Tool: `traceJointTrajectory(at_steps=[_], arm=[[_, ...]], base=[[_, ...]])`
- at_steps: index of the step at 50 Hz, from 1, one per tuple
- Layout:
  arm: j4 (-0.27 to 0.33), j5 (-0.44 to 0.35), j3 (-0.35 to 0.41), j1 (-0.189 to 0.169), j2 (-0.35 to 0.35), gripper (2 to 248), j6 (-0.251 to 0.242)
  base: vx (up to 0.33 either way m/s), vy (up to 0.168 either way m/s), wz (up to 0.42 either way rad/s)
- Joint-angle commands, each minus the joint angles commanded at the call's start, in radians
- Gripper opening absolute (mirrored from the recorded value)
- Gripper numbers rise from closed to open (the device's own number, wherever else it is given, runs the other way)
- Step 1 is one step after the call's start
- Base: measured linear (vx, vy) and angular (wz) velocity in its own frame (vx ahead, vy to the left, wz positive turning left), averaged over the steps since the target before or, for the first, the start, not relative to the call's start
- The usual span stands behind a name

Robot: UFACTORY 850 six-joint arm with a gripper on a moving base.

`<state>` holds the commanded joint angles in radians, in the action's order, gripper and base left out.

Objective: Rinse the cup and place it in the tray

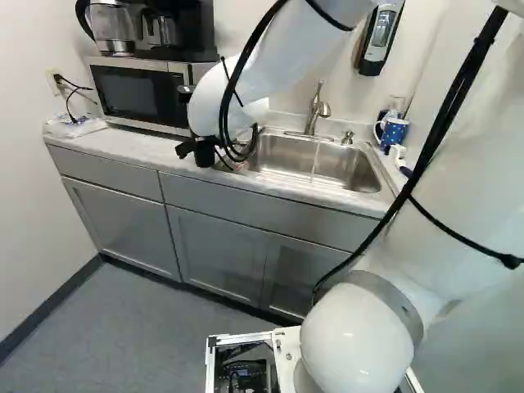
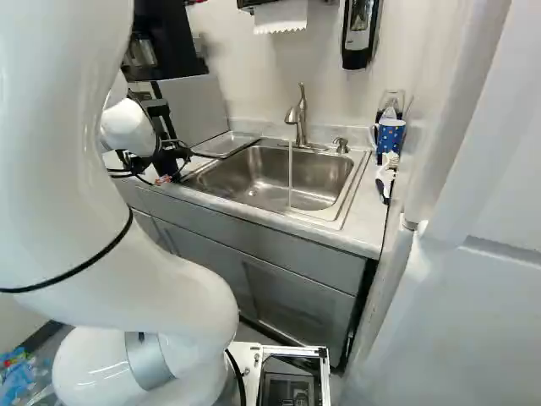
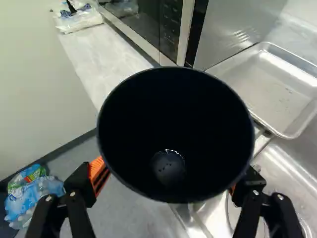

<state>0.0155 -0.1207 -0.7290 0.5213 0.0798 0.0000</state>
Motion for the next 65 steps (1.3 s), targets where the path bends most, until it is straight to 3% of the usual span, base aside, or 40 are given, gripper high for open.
traceJointTrajectory(at_steps=[26,65], arm=[[0.000,-0.236,0.118,-0.010,0.060,247,0.000],[0.000,-0.579,0.212,-0.010,0.065,247,0.000]], base=[[0.000,0.000,0.000],[0.000,0.000,0.000]])
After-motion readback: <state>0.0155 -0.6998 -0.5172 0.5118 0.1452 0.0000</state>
